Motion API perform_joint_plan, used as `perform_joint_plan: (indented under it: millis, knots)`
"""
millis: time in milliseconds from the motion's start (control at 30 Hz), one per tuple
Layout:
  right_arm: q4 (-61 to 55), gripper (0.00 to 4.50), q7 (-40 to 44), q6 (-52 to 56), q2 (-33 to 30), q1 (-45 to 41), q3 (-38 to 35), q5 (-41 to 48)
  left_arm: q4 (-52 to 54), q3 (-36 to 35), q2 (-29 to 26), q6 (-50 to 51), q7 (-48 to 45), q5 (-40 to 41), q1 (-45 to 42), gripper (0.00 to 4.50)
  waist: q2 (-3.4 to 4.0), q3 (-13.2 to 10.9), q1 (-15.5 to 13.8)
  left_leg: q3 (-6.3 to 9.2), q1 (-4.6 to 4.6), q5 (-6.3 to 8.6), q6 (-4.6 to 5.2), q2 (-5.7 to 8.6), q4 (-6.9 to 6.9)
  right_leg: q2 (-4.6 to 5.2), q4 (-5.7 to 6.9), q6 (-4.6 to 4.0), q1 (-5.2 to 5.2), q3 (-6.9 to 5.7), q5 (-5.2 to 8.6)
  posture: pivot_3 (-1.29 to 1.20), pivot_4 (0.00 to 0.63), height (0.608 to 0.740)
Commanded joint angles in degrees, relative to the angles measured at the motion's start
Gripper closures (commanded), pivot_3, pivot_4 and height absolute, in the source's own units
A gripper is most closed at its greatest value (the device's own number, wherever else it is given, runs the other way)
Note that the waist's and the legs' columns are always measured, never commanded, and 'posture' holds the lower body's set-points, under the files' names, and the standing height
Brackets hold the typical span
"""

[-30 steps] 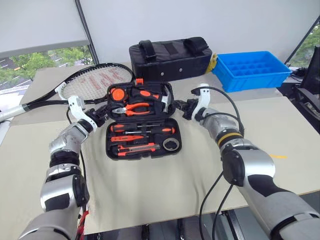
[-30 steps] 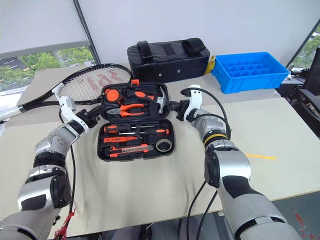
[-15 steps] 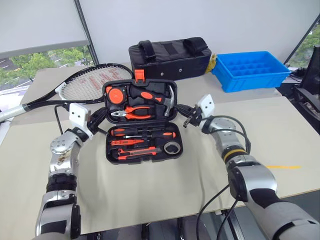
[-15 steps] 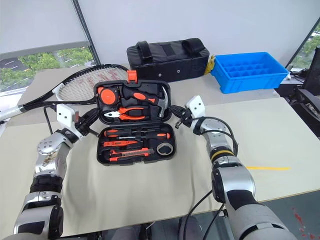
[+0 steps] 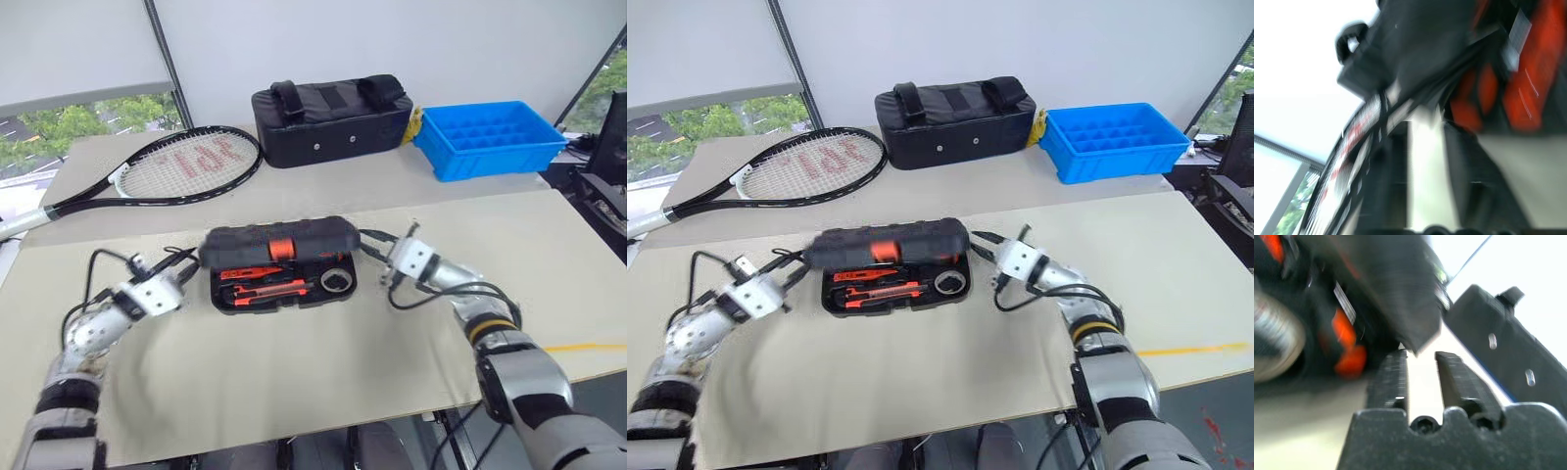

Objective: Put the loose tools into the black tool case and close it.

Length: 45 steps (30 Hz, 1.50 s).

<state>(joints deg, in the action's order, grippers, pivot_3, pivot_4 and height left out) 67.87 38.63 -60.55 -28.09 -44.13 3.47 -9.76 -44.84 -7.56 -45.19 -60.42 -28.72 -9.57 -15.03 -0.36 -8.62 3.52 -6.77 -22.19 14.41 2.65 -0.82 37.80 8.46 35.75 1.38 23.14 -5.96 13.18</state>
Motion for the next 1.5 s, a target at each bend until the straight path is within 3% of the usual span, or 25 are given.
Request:
perform_joint_plan:
  millis: [33,100,200,367,467,567,667,900,1067,1200,1400,1500]
  knots:
    - [-4.3,2.38,15.0,7.1,-3.4,4.0,-0.4,7.1,-1.7,-0.4,-3.0,-2.5,-0.5,2.4,2.8,2.06,0.0,0.0,-0.2,0.0,0.08,0.01,0.01,0.0,0.02,0.01,0.01,0.0,-0.09,0.0,0.0,0.0,0.15,0.74]
    - [-8.6,2.38,22.7,12.4,-5.3,7.4,-0.2,10.8,-3.0,0.1,-4.6,-3.7,-0.7,1.9,4.7,2.06,0.0,0.0,-0.5,0.03,0.25,0.09,0.14,-0.06,0.03,0.02,0.0,0.01,-0.29,0.0,0.0,0.0,0.15,0.74]
    - [-27.2,2.38,30.8,29.9,-6.8,15.7,0.8,19.5,-6.2,-1.3,-4.8,0.5,-0.8,4.5,4.0,2.06,0.0,0.0,-1.0,0.08,0.58,0.24,0.35,-0.07,0.03,0.14,-0.03,0.01,-0.55,0.01,0.01,0.0,0.15,0.74]
    - [-56.0,2.38,31.6,59.0,-8.8,25.2,5.7,25.3,-6.4,-1.5,-2.7,9.5,-6.0,11.1,-3.4,2.06,-0.01,0.0,-2.2,0.23,0.75,0.4,0.52,-0.15,0.07,0.3,0.06,0.0,-0.63,-0.11,0.01,0.0,0.15,0.74]
    - [-63.8,2.38,27.4,70.8,-6.1,26.1,8.0,26.0,-2.3,-2.1,0.7,21.2,-12.4,18.9,-9.5,2.06,-0.01,0.0,-2.9,0.22,0.72,0.34,0.44,-0.15,0.21,0.28,0.16,-0.07,-0.57,-0.2,-0.03,0.0,0.15,0.74]
    - [-63.4,2.38,22.5,73.4,-1.8,24.6,10.6,22.1,0.5,-2.4,3.9,33.6,-17.4,24.9,-17.5,2.06,-0.04,0.0,-3.0,0.23,0.6,0.33,0.43,-0.15,0.5,0.17,0.26,-0.1,-0.59,-0.29,-0.07,0.0,0.15,0.74]
    - [-62.3,2.38,18.8,75.1,1.3,22.5,11.0,20.5,2.0,-1.6,5.9,39.6,-19.9,26.2,-24.0,2.06,-0.07,0.0,-2.8,0.25,0.23,0.13,0.12,-0.16,0.76,0.01,0.28,-0.13,-0.33,-0.32,-0.12,0.0,0.15,0.74]
    - [-44.3,2.38,1.6,68.9,7.5,8.9,3.3,16.9,2.0,3.5,14.8,45.9,-25.1,24.8,-35.0,2.06,-0.09,0.0,-2.1,0.17,0.18,0.06,0.02,-0.12,0.89,-0.1,0.26,-0.12,-0.36,-0.27,-0.11,0.0,0.15,0.74]
    - [-29.6,2.38,-8.5,63.4,10.6,-0.4,0.2,14.6,-1.1,7.2,21.0,48.0,-28.6,23.0,-37.5,2.06,-0.1,0.0,-2.1,0.16,-0.06,-0.03,-0.08,-0.12,0.88,-0.13,0.33,-0.17,-0.05,-0.27,-0.18,0.0,0.15,0.74]
    - [-24.5,2.38,-11.8,61.2,12.1,-2.2,-1.7,14.2,-0.9,8.9,23.0,53.6,-33.0,23.1,-37.3,2.06,-0.09,0.0,-1.4,0.13,-0.17,-0.08,-0.15,-0.15,0.79,-0.36,0.34,-0.17,-0.03,-0.26,-0.18,0.0,0.15,0.74]
    - [-32.9,2.38,-10.2,63.6,11.7,3.0,-2.6,15.7,-5.2,14.5,22.2,54.7,-29.5,13.9,-36.4,2.06,-0.07,0.0,-1.0,0.12,-0.21,-0.08,-0.15,-0.07,0.4,-0.3,0.04,-0.1,0.02,-0.24,-0.14,0.0,0.15,0.74]
    - [-45.7,2.38,-6.0,72.4,11.1,8.1,-1.1,18.5,-6.0,15.5,23.4,55.6,-28.8,12.6,-35.0,2.06,-0.04,0.1,-1.0,0.14,-0.12,-0.06,-0.12,-0.08,0.38,-0.25,0.03,-0.07,-0.06,-0.23,-0.11,0.0,0.15,0.74]
